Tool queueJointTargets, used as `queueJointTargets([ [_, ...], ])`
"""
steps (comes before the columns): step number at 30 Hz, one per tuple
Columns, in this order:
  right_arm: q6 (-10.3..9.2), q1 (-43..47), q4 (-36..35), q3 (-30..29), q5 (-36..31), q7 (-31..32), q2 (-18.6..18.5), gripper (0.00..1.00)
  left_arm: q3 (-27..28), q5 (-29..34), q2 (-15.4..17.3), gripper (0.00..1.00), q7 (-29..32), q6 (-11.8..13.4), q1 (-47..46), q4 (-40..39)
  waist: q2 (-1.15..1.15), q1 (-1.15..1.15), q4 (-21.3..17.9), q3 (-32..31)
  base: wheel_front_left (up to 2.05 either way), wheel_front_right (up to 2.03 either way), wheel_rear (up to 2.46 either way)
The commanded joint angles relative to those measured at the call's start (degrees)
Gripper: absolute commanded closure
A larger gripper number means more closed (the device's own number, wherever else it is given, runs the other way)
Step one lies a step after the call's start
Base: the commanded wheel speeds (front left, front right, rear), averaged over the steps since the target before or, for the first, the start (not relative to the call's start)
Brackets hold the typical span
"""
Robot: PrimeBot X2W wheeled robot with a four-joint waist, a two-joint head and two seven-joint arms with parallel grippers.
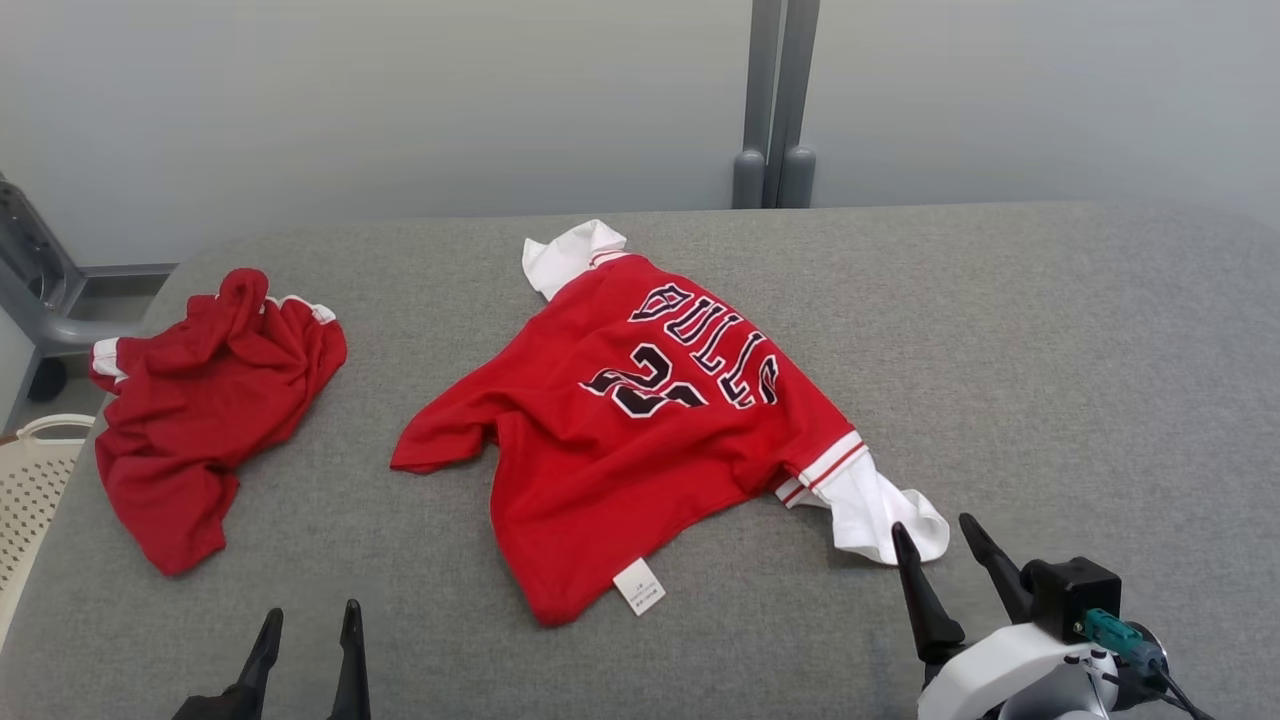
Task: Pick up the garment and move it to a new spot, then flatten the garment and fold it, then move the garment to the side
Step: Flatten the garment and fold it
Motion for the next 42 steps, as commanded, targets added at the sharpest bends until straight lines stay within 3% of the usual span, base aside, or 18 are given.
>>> queueJointTargets([
  [1,-0.02,0.2,-0.3,0.2,-0.4,0.3,-0.1,0.00,0.4,-0.4,0.6,0.00,0.0,0.0,0.7,-0.1,0.00,0.00,0.5,-0.1,0.00,0.00,0.00],
  [20,-0.02,0.4,-0.7,-1.3,-1.0,1.2,-0.2,0.00,-3.0,-2.1,0.8,0.00,1.0,-0.7,-0.4,1.5,0.00,0.00,0.7,0.7,0.00,0.00,0.00],
  [32,-0.04,-7.6,2.6,-5.6,-10.9,15.6,-1.2,0.00,-16.3,-6.1,1.3,0.00,5.7,-1.4,-7.6,8.4,0.00,0.00,-0.4,4.4,0.00,0.00,0.00],
  [42,-0.04,-13.6,6.4,-4.4,-11.5,19.4,-2.1,0.00,-24.3,-11.1,2.4,0.00,6.5,-1.4,-15.9,15.8,0.00,0.00,-0.3,9.5,0.00,0.00,0.00],
])
